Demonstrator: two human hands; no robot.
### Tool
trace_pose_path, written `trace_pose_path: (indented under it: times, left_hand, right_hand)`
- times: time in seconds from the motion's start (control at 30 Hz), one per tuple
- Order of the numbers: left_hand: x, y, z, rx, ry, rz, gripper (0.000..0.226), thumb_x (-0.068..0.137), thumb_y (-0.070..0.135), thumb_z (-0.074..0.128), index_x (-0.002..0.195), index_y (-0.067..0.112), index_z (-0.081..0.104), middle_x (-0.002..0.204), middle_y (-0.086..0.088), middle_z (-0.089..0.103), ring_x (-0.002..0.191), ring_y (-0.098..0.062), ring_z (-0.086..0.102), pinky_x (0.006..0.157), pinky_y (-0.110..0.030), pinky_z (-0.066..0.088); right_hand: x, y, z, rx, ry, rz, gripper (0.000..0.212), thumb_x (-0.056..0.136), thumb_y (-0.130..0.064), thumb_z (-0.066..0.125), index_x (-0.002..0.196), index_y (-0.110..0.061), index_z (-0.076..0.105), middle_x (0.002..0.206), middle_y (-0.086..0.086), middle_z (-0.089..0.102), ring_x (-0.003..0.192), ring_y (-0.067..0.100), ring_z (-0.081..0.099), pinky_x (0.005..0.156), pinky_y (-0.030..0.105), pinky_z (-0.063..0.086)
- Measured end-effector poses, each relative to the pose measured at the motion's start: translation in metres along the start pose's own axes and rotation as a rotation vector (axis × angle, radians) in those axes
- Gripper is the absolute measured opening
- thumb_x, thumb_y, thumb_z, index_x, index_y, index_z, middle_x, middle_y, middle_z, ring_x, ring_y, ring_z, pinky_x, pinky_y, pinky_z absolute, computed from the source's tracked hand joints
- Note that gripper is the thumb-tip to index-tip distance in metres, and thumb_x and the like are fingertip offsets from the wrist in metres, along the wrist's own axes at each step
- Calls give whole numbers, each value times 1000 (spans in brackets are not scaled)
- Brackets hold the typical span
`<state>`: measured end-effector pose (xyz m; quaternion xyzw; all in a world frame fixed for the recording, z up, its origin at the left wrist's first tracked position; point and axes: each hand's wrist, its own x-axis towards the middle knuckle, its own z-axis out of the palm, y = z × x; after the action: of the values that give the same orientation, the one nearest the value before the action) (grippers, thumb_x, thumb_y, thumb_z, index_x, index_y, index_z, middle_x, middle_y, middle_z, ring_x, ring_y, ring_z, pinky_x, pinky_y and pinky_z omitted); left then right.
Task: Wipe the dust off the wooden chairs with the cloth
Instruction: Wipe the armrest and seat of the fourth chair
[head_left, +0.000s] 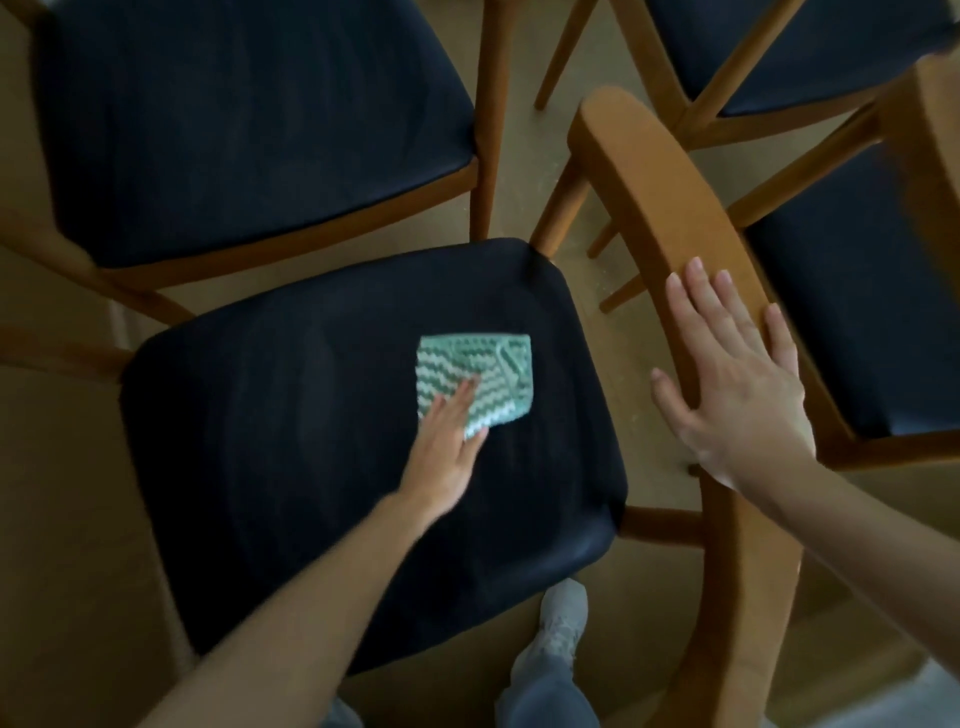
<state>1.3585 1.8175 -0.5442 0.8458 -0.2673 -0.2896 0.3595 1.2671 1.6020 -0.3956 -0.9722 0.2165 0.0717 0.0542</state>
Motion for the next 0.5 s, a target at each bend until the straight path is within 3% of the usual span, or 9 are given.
trace_pose_path:
  times: [0.07,0.17,0.23,0.37,0.43,0.5]
  left_hand:
    - [-39,3,23,-61,-46,-1,49,101,29,36,139,30,4,143,19,3,133,0,-5,103,-2,-13]
    - [-87,-1,52,-46,-161,2,50,96,56,16,139,38,-2,147,23,-2,140,2,-10,112,-12,-12]
    - [-116,-3,68,-12,-223,52,59,90,64,3,142,38,-7,152,21,-3,141,5,-7,113,-14,-11]
    - [-141,-8,78,-40,-258,82,52,95,55,11,138,56,-17,150,34,-8,139,10,-7,112,-14,-13]
    - [-144,-8,76,-6,-303,84,53,95,56,11,140,53,-16,151,31,-6,141,8,-3,113,-15,-11]
    - [-154,-7,74,24,-392,57,55,98,50,21,147,39,-4,151,24,-1,143,0,3,113,-15,-8]
  right_hand:
    - [0,-1,0,-6,-4,-2,71,89,-45,30,150,-28,-1,155,-11,-10,141,5,-14,116,39,-9]
    - [-1,-2,-1,-5,-4,9,71,89,-44,30,151,-26,1,154,-12,-11,140,4,-14,115,38,-9]
    - [-1,-3,-1,-9,0,9,71,89,-43,30,151,-24,2,154,-12,-10,141,5,-13,115,38,-8]
    - [-2,-3,-2,-6,8,12,70,90,-42,31,152,-23,5,155,-11,-8,141,5,-12,116,39,-7]
    - [-2,-3,-3,-14,5,11,67,95,-39,36,152,-23,4,154,-11,-9,141,6,-12,116,39,-7]
    - [-2,-4,-4,-15,-16,11,69,97,-35,43,152,-23,3,154,-11,-11,141,6,-14,117,40,-8]
